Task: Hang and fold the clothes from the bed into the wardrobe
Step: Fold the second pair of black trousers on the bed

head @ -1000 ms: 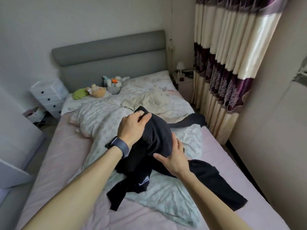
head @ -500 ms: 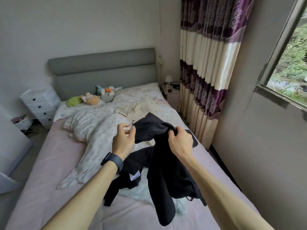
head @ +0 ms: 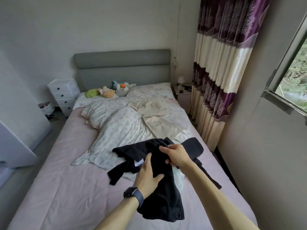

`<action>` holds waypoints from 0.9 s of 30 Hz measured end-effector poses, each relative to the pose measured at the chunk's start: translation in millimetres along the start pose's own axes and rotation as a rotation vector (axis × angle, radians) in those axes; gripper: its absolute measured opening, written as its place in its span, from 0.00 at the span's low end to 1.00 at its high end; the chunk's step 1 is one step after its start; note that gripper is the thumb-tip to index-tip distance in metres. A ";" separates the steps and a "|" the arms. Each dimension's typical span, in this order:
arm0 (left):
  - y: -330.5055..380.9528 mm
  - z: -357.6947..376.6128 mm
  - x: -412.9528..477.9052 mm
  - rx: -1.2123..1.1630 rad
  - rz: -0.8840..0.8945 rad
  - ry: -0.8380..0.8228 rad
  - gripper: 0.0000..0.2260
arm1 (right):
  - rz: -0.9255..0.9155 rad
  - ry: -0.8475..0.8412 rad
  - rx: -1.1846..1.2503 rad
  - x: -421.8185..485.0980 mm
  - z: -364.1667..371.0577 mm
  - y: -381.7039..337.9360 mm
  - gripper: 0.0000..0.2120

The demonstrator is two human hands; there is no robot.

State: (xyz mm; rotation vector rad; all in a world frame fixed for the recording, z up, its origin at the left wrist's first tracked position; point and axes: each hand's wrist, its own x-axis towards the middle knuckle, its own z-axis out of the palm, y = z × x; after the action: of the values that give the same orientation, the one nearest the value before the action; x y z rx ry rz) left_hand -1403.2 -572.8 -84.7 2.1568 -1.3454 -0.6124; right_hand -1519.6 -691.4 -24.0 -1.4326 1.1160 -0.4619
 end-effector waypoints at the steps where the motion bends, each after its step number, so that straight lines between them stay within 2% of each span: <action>1: 4.7 -2.8 2.1 0.013 0.005 0.077 0.37 | -0.033 -0.041 0.091 -8.2 -6.5 1.2 0.14; 4: 17.6 -22.9 9.3 -0.098 -0.030 0.192 0.24 | -0.127 -0.038 0.324 -34.0 -25.0 23.1 0.12; 5: 21.4 -32.8 11.7 -0.174 -0.056 0.206 0.21 | -0.142 -0.010 0.289 -42.0 -30.3 36.9 0.19; 8: 33.9 -58.5 4.9 -0.367 -0.104 0.303 0.14 | -0.101 -0.026 -0.149 -70.5 -37.0 89.0 0.51; 9: 37.5 -68.6 2.6 -0.392 -0.113 0.343 0.13 | -0.111 -0.066 -0.297 -78.1 -34.3 103.3 0.57; 10: 41.6 -78.4 -0.4 -0.421 -0.124 0.371 0.13 | -0.130 -0.098 -0.379 -83.6 -30.9 114.2 0.58; 11: 45.2 -87.3 -4.3 -0.442 -0.131 0.384 0.13 | -0.154 -0.104 -0.368 -88.4 -26.7 118.9 0.54; 14: 54.0 -110.0 -17.1 -0.462 -0.137 0.398 0.14 | -0.259 0.053 -0.208 -94.6 -13.4 112.6 0.18; 15: 54.2 -116.8 -22.5 -0.454 -0.141 0.414 0.13 | -0.302 0.117 -0.207 -97.0 -11.2 105.0 0.13; 18: 47.0 -137.1 -45.8 -0.465 -0.169 0.464 0.16 | -0.404 0.168 -0.180 -100.8 -9.5 75.3 0.10; 21: 22.9 -154.6 -66.7 -0.416 -0.289 0.473 0.31 | -0.410 0.237 -0.110 -107.6 -7.8 35.1 0.11; 23: 10.7 -163.7 -81.1 -0.406 -0.333 0.459 0.36 | -0.454 0.276 -0.081 -112.3 0.3 4.6 0.13; 25: 5.0 -158.1 -100.8 -0.455 -0.216 0.378 0.39 | -0.466 0.287 -0.052 -116.4 9.3 -23.3 0.13; 27: -3.7 -139.5 -127.5 -0.461 0.000 0.216 0.36 | -0.447 0.279 -0.018 -119.1 22.2 -50.0 0.14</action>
State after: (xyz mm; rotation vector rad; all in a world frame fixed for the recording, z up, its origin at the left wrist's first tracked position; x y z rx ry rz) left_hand -1365.9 -429.0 32.2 1.7894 -0.9765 -0.6014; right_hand -1538.6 -589.0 55.7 -1.6733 1.0125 -0.9943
